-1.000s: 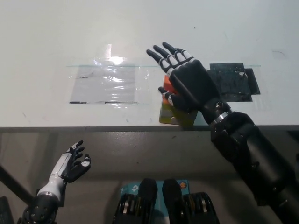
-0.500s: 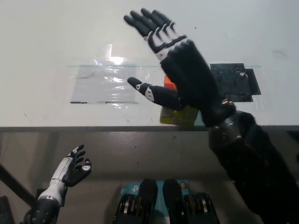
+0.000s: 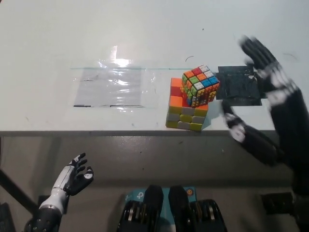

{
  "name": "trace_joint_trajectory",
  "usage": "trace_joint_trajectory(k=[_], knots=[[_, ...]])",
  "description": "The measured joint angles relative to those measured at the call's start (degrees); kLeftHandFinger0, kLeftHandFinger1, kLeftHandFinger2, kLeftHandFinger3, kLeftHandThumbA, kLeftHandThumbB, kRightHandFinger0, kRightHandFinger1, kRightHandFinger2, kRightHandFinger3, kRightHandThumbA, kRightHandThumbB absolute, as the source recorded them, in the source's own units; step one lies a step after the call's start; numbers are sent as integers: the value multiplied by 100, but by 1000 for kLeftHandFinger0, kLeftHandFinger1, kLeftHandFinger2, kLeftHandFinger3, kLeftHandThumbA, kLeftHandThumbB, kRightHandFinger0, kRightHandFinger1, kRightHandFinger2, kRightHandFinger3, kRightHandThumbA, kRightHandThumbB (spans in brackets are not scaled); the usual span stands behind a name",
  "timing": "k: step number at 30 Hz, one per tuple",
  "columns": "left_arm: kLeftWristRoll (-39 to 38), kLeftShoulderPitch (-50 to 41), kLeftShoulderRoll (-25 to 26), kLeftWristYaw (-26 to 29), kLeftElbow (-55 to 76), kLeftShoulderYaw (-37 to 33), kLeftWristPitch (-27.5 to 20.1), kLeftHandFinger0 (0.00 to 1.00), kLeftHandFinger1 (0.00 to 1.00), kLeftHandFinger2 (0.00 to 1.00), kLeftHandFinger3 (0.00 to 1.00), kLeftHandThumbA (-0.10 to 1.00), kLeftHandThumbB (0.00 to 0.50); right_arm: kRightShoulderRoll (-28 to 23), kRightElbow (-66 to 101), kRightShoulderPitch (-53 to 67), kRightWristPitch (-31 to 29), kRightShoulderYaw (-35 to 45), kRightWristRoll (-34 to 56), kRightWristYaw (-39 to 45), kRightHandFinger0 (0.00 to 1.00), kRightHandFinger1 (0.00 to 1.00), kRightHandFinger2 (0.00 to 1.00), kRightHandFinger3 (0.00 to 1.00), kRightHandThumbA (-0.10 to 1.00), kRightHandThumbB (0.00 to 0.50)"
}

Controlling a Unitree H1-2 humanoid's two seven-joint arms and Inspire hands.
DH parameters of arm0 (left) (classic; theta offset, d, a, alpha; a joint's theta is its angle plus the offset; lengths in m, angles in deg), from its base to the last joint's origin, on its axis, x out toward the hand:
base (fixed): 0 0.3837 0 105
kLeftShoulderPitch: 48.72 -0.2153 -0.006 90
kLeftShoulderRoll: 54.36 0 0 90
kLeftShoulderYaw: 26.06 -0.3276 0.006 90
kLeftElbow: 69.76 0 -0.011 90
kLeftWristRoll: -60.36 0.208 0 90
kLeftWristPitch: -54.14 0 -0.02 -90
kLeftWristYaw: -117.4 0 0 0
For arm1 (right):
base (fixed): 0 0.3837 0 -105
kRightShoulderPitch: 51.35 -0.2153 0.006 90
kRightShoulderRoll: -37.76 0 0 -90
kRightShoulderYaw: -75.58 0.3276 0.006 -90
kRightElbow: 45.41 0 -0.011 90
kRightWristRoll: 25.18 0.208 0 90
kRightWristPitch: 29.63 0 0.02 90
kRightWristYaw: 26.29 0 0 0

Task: The robot uses its right hand to pick up the small cube kept on the middle on the desk and place it on the bigger cube kept next to it

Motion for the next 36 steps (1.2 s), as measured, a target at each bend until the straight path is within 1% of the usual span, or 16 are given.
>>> trace_joint_trajectory(k=[1, 3, 5, 8, 10, 12, 16, 18, 19, 21, 24, 26, 28, 31, 33, 36], knots=[[0, 0, 3, 0, 0, 1, 0, 1000, 1000, 1000, 1000, 320, 207, 76, -84, 287, -27, 81, 7, -85, 757, 958, 1000, 1000, 391, 119], [-1, -1, 9, 0, 0, 5, 0, 1000, 1000, 1000, 1000, 330, 212, 221, -337, 702, -97, 191, 19, -247, 745, 926, 1000, 1000, 288, 129], [-1, 2, 6, 0, 1, 6, 1, 1000, 1000, 1000, 1000, 326, 203, 360, -754, 988, -229, 279, 42, -452, 746, 932, 1000, 1000, 279, 116], [-1, 3, 7, 0, 3, 7, 3, 1000, 1000, 1000, 1000, 320, 200, 460, -1597, 1211, -502, 356, 58, -800, 691, 898, 1000, 1000, 236, 144], [-1, 4, 7, -1, 3, 7, 3, 1000, 1000, 1000, 1000, 327, 198, 468, -2164, 1211, -641, 376, 52, -994, 706, 898, 1000, 1000, 222, 144], [1, 4, 7, 0, 2, 5, 4, 1000, 1000, 1000, 1000, 300, 191, 464, -2657, 1187, -767, 394, 40, -1180, 720, 881, 998, 1000, 239, 142], [-10, 7, 6, -1, 1, 14, 3, 1000, 1000, 1000, 1000, 306, 195, 450, -3756, 1021, -1001, 418, -3, -1594, 751, 871, 973, 1000, 254, 143], [-19, 10, 6, -1, 1, 25, 3, 1000, 1000, 1000, 1000, 299, 189, 450, -4159, 944, -1078, 433, -17, -1763, 811, 889, 980, 1000, 278, 132], [-33, 12, 6, -1, 1, 44, 3, 1000, 1000, 1000, 1000, 299, 188, 453, -4507, 862, -1155, 464, -10, -1913, 815, 891, 982, 1000, 279, 131], [-42, 17, 5, -1, 1, 59, 2, 1000, 1000, 1000, 1000, 318, 192, 462, -4958, 727, -1191, 554, 59, -2049, 787, 875, 994, 1000, 313, 119], [-46, 24, 5, 0, 1, 70, 2, 1000, 1000, 1000, 1000, 330, 195, 458, -5425, 564, -1206, 715, 212, -2176, 666, 800, 964, 1000, 319, 109], [-46, 29, 4, 0, 1, 74, 2, 1000, 1000, 1000, 1000, 326, 194, 461, -5725, 436, -1234, 837, 361, -2234, 668, 794, 950, 1000, 305, 109], [-46, 34, 4, 0, 1, 79, 1, 1000, 1000, 1000, 1000, 307, 186, 463, -5932, 355, -1245, 932, 531, -2252, 700, 793, 914, 1000, 259, 104], [-53, 42, -3, 0, 1, 98, -1, 1000, 1000, 1000, 1000, 304, 188, 472, -6184, 243, -1255, 1074, 803, -2249, 683, 766, 864, 1000, 212, 91], [-62, 53, -10, 0, 0, 110, -4, 1000, 1000, 1000, 1000, 314, 189, 478, -6345, 144, -1256, 1180, 1009, -2242, 698, 775, 862, 1000, 219, 83], [-69, 69, -16, 0, -2, 116, -5, 1000, 1000, 1000, 1000, 335, 191, 481, -6409, 63, -1256, 1247, 1221, -2223, 698, 766, 840, 1000, 182, 82]])
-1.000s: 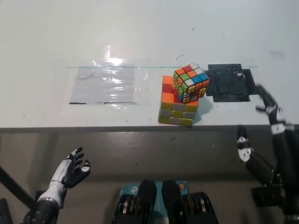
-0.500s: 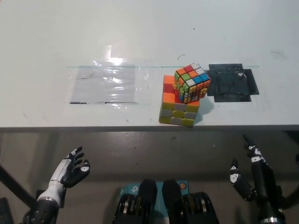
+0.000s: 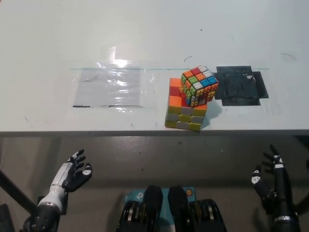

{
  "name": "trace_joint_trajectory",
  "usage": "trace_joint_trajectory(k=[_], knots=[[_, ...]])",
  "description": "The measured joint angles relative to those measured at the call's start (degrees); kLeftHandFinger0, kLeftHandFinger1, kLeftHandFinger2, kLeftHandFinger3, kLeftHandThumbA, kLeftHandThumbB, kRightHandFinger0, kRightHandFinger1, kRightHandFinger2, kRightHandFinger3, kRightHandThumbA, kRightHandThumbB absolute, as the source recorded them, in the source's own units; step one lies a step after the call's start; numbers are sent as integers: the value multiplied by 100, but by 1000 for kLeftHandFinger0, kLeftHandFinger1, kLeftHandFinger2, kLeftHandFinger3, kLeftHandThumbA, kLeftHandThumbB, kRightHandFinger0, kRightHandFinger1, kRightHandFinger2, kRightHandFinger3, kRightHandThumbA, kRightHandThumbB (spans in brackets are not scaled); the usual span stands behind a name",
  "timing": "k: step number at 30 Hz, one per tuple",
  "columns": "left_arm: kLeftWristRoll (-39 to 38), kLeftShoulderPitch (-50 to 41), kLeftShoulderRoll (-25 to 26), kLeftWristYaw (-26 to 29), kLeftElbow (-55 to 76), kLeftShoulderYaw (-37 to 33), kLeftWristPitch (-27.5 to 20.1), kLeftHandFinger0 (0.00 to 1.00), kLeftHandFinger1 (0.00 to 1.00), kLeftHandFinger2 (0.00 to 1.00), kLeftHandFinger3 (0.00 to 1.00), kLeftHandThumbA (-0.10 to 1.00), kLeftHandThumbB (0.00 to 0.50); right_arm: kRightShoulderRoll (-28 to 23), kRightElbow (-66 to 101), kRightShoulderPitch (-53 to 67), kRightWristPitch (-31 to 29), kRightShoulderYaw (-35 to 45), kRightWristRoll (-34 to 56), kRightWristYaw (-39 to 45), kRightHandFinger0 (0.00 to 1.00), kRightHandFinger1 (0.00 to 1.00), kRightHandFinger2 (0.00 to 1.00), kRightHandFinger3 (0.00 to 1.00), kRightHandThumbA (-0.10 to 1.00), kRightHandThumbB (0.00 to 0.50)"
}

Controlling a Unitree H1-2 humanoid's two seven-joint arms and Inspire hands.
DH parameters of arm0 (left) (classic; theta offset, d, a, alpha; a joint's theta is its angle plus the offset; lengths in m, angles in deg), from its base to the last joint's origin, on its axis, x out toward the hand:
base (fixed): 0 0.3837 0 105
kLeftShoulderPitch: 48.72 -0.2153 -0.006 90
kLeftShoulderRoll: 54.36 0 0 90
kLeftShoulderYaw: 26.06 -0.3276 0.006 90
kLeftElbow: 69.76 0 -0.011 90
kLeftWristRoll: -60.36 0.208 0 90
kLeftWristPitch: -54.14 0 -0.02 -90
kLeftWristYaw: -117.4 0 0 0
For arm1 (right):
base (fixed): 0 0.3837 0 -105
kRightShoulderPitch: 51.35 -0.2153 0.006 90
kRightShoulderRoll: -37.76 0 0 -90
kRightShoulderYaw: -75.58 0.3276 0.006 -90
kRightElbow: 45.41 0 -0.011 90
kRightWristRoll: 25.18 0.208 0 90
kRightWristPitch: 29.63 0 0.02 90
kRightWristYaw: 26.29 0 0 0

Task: The robot uses its right hand to pick up the small cube kept on the middle on the desk and place it on the bigger cube kept next to it

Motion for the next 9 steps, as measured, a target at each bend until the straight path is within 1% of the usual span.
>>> trace_joint_trajectory(k=[2, 3, 4, 9], knots=[[0, 16, 0, 0, 0, 0, 0, 1000, 1000, 1000, 1000, 345, 199, 7, -1, -55, 0, 12, 153, 20, 684, 738, 810, 1000, 190, 88], [0, 24, 0, 0, 0, 0, 0, 1000, 1000, 1000, 1000, 345, 195, 11, -1, -74, 1, 5, 193, 23, 680, 733, 807, 1000, 197, 77], [1, 32, 0, 0, 0, 0, 0, 1000, 1000, 1000, 1000, 332, 185, 15, 0, -86, 2, -9, 220, 25, 683, 734, 807, 1000, 207, 74], [-1, 45, 0, 0, 0, 1, 1, 1000, 1000, 1000, 1000, 314, 182, 41, 2, -95, 10, -91, 295, 27, 712, 756, 829, 1000, 229, 69]])
